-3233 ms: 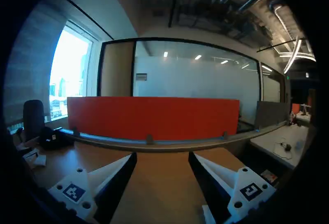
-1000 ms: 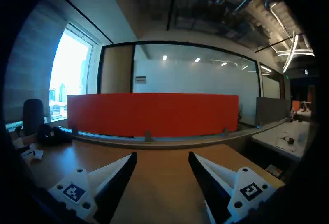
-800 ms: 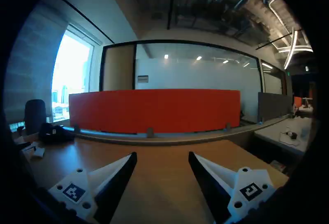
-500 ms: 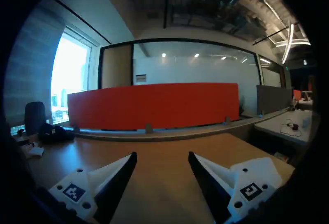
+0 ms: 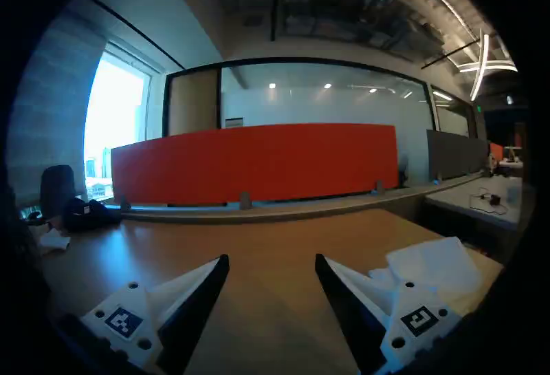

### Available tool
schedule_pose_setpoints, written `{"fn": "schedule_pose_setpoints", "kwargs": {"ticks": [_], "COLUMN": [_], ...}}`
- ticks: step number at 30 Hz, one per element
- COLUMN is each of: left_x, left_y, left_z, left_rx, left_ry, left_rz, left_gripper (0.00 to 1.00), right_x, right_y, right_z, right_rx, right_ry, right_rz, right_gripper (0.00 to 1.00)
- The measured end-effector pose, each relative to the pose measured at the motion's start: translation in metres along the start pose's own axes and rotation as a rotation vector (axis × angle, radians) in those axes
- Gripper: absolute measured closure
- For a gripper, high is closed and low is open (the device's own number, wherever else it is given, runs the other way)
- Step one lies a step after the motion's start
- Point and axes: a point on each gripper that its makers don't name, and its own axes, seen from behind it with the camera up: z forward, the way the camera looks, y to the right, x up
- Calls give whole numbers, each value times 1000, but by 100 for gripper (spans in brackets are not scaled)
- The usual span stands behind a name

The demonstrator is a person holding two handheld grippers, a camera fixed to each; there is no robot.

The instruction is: Fold towel

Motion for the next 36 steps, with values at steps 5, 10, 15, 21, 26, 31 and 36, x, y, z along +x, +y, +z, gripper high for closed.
{"fn": "schedule_pose_setpoints", "kwargs": {"ticks": [5,10,15,21,26,31,36], "left_x": [0,0,0,0,0,0,0], "left_y": [0,0,0,0,0,0,0], "left_z": [0,0,0,-1,0,0,0], "left_rx": [0,0,0,0,0,0,0], "left_ry": [0,0,0,0,0,0,0], "left_rz": [0,0,0,0,0,0,0], "left_gripper": [2,2,2,2,2,2,2], "right_x": [-4,-6,-7,-7,-8,-9,-8], "right_y": [6,3,-3,-10,-12,-15,-15], "right_z": [0,-2,-3,-4,-5,-7,-8], "right_rx": [-18,-12,-3,9,7,9,6], "right_ry": [7,13,22,28,39,45,55], "right_rz": [2,-2,-15,-32,-49,-66,-71], "right_gripper": [3,3,3,3,3,3,3]}}
